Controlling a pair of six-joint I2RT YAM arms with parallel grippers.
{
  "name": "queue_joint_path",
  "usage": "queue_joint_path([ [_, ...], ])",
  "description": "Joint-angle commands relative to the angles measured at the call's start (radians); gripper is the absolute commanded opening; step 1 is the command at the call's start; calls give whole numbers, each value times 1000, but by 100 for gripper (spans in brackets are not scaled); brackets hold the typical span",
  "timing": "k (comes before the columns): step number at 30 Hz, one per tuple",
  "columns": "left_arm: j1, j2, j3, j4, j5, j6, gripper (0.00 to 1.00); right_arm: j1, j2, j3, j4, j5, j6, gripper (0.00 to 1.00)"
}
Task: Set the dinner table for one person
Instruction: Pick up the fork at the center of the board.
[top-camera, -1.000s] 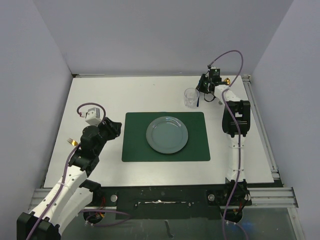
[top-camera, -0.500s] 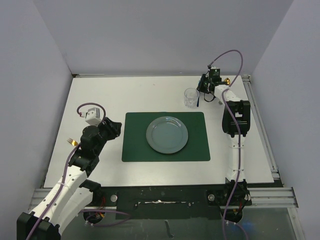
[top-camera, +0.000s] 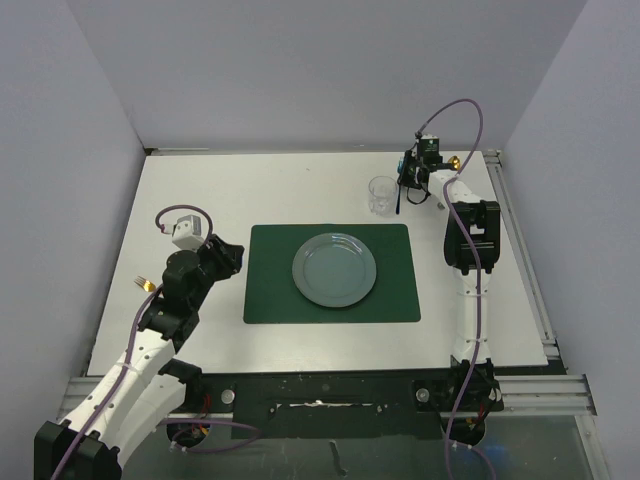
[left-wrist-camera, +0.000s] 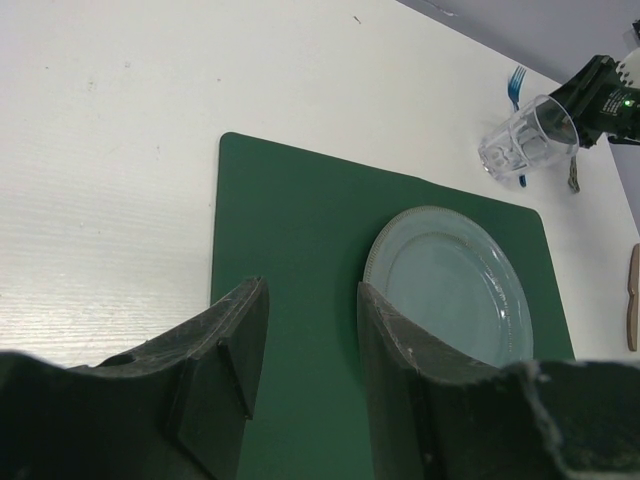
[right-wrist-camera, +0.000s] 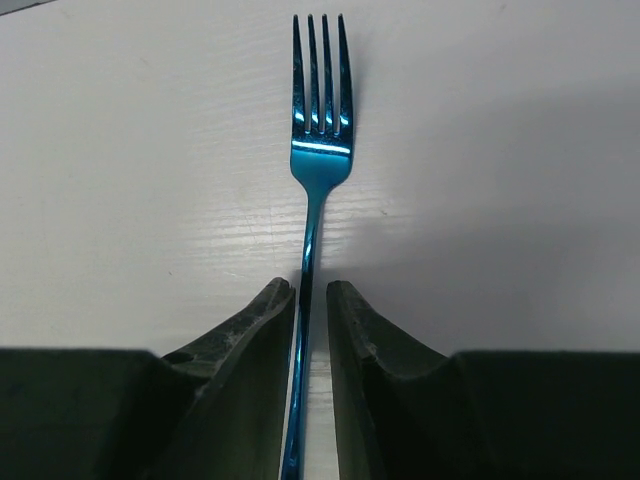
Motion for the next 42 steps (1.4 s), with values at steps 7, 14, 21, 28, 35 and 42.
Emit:
queue_joint_path([
  [7,-4,20,33,78,20,-11,38,-3,-18,4,-13,42,-36,23],
  [14,-5,4,34,69,15,-11,38,-4,6,21,-26,27,-30,20],
  [21,-4,-10,31,56,7,-9,38,3,34,45,-41,21,-30,10],
  [28,-4,-9,25,65,10,-15,38,4,-9,7,-39,68,-54,0],
  [35,-4,10,7,108,36,-43,38,-1,-120,-84,-11,131,-78,0],
  [42,-4,4,-2,119,47,-59,38,1,-193,-132,-20,169,-84,0],
])
